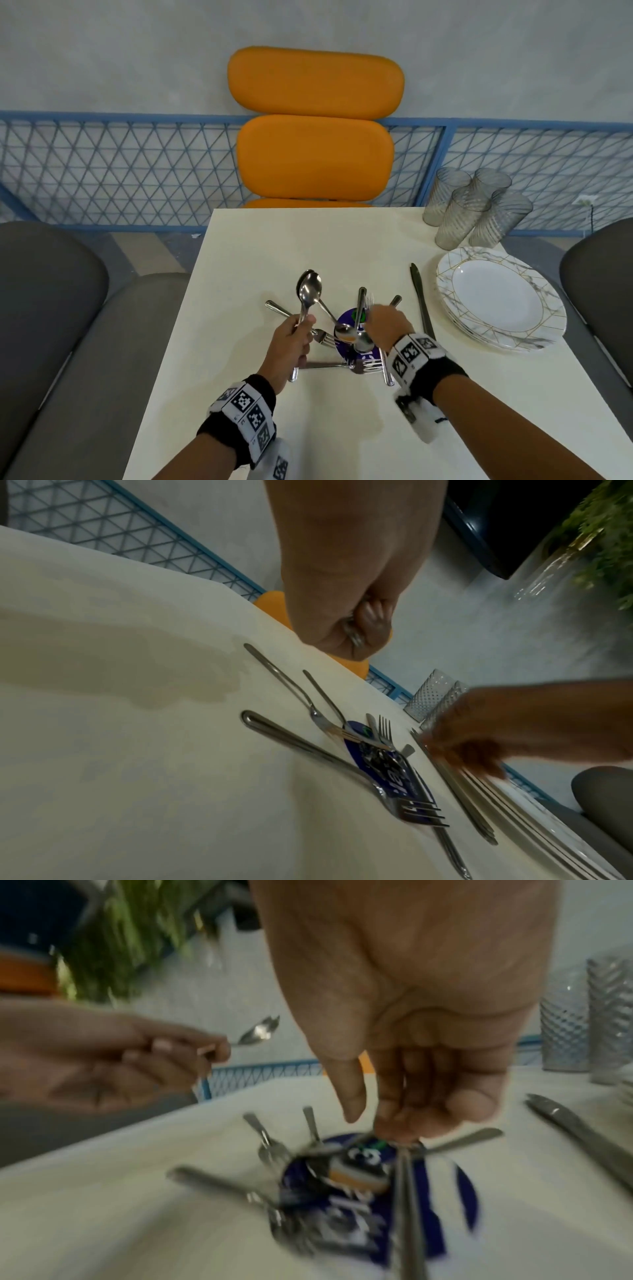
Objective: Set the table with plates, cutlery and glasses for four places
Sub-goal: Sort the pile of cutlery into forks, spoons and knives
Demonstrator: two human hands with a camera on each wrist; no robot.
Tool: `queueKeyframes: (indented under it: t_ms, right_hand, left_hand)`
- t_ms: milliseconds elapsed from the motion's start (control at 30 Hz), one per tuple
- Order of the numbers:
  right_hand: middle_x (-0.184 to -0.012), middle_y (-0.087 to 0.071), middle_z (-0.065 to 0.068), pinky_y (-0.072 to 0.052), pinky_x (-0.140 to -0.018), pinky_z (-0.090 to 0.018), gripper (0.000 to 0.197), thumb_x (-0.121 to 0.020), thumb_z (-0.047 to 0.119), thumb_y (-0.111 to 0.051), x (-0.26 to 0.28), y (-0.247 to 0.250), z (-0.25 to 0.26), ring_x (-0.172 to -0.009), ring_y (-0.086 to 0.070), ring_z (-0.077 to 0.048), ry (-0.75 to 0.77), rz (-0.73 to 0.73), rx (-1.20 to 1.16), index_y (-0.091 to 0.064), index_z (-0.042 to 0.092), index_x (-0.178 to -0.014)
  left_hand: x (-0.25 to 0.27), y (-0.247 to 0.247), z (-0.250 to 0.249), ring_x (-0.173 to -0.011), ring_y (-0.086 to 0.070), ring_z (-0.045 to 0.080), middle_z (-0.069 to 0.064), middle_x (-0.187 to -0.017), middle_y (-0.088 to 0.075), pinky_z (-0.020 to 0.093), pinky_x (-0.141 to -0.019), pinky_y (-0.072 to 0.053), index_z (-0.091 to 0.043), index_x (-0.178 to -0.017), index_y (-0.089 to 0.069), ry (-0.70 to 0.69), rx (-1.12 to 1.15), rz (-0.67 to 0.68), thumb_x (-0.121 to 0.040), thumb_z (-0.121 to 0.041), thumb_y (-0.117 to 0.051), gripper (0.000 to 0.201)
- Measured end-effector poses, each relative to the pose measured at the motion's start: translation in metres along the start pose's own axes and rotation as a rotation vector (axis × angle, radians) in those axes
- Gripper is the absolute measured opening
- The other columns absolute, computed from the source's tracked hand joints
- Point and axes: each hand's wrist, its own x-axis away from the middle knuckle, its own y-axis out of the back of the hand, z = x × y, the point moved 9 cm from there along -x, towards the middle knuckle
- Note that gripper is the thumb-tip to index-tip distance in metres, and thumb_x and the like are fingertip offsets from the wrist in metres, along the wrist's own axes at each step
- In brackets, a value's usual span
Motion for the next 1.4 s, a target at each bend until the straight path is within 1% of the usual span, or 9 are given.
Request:
queueKeyframes:
  t_ms: [233, 367, 500, 667, 867, 967, 1067, 1233, 1400]
  right_hand:
    - [-0.062, -0.043, 0.002, -0.027, -0.045, -0.02, 0.039, -0.092, 0.035, -0.05, 0.011, -0.051, -0.051, -0.057, -0.045, -0.012, -0.286, 0.109, -0.071, -0.038, 0.014, -0.061]
    - [-0.064, -0.041, 0.002, -0.033, -0.051, -0.021, 0.035, -0.09, 0.023, -0.054, 0.008, -0.053, -0.055, -0.077, -0.05, -0.02, -0.354, 0.086, -0.219, -0.036, 0.013, -0.062]
    - [-0.081, -0.049, -0.002, -0.038, -0.063, -0.024, 0.032, -0.09, 0.039, -0.054, 0.003, -0.048, -0.05, -0.079, -0.048, -0.019, -0.342, 0.069, -0.281, -0.051, 0.007, -0.095]
    - [-0.062, -0.042, 0.001, -0.029, -0.044, -0.022, 0.032, -0.086, 0.025, -0.061, 0.001, -0.06, -0.055, -0.056, -0.045, -0.013, -0.432, 0.032, -0.404, -0.039, 0.012, -0.066]
    - [-0.071, -0.054, 0.0, -0.049, -0.067, -0.027, 0.025, -0.073, 0.026, -0.073, 0.006, -0.072, -0.044, -0.065, -0.054, -0.016, -0.432, 0.111, -0.754, -0.05, 0.018, -0.067]
    - [-0.057, -0.045, -0.003, -0.035, -0.04, -0.021, 0.024, -0.076, 0.016, -0.066, 0.016, -0.072, -0.033, -0.045, -0.041, -0.015, -0.428, 0.201, -0.821, -0.047, 0.012, -0.063]
    - [-0.052, -0.039, -0.002, -0.024, -0.034, -0.014, 0.019, -0.079, 0.012, -0.056, 0.026, -0.059, -0.024, -0.037, -0.031, -0.011, -0.353, 0.235, -0.725, -0.045, 0.01, -0.063]
    - [-0.057, -0.041, 0.003, -0.04, -0.059, -0.023, 0.031, -0.082, 0.031, -0.05, 0.046, 0.012, 0.007, -0.064, -0.05, -0.021, -0.019, 0.098, 0.035, -0.036, 0.016, -0.059]
    - [-0.067, -0.046, -0.001, -0.039, -0.065, -0.027, 0.015, -0.085, 0.014, -0.049, 0.071, 0.075, 0.053, -0.081, -0.06, -0.025, 0.252, -0.075, 0.47, -0.049, 0.007, -0.072]
  left_hand:
    - [-0.002, 0.002, 0.008, -0.037, -0.034, 0.009, -0.002, -0.053, -0.045, 0.015, -0.037, -0.024, -0.011, -0.089, -0.054, 0.022, -0.017, -0.054, -0.099, -0.032, -0.04, 0.027]
    - [-0.001, -0.001, 0.004, -0.035, -0.025, 0.009, 0.001, -0.051, -0.041, 0.015, -0.038, -0.019, -0.012, -0.083, -0.053, 0.016, -0.04, -0.058, -0.1, -0.035, -0.038, 0.033]
    - [-0.002, 0.003, 0.004, -0.035, -0.025, 0.009, 0.0, -0.049, -0.04, 0.016, -0.04, -0.021, -0.012, -0.082, -0.057, 0.025, -0.07, -0.073, -0.098, -0.037, -0.041, 0.033]
    - [0.003, 0.004, 0.003, -0.035, -0.024, 0.008, -0.001, -0.048, -0.036, 0.016, -0.039, -0.019, -0.008, -0.09, -0.062, 0.028, -0.064, -0.058, -0.095, -0.037, -0.049, 0.033]
    - [0.006, 0.011, 0.003, -0.037, -0.025, 0.008, -0.001, -0.051, -0.038, 0.016, -0.036, -0.021, -0.005, -0.097, -0.063, -0.004, -0.093, -0.077, -0.097, -0.031, -0.046, 0.032]
    - [0.004, 0.013, 0.002, -0.039, -0.031, 0.008, -0.003, -0.051, -0.044, 0.016, -0.037, -0.021, -0.006, -0.097, -0.062, -0.031, -0.12, -0.086, -0.099, -0.026, -0.043, 0.029]
    - [-0.001, 0.015, 0.003, -0.043, -0.03, 0.008, -0.001, -0.056, -0.047, 0.016, -0.039, -0.019, -0.008, -0.095, -0.063, -0.035, -0.121, -0.104, -0.098, -0.023, -0.043, 0.025]
    - [-0.006, 0.02, -0.008, -0.046, -0.036, 0.006, -0.002, -0.062, -0.056, 0.015, -0.043, -0.027, -0.014, -0.086, -0.063, -0.125, -0.192, -0.136, -0.098, -0.021, -0.043, 0.024]
    - [-0.011, 0.016, -0.028, -0.076, -0.062, 0.005, -0.005, -0.081, -0.072, 0.017, -0.069, -0.045, -0.019, -0.086, -0.064, -0.274, -0.295, -0.102, -0.099, -0.021, -0.043, 0.024]
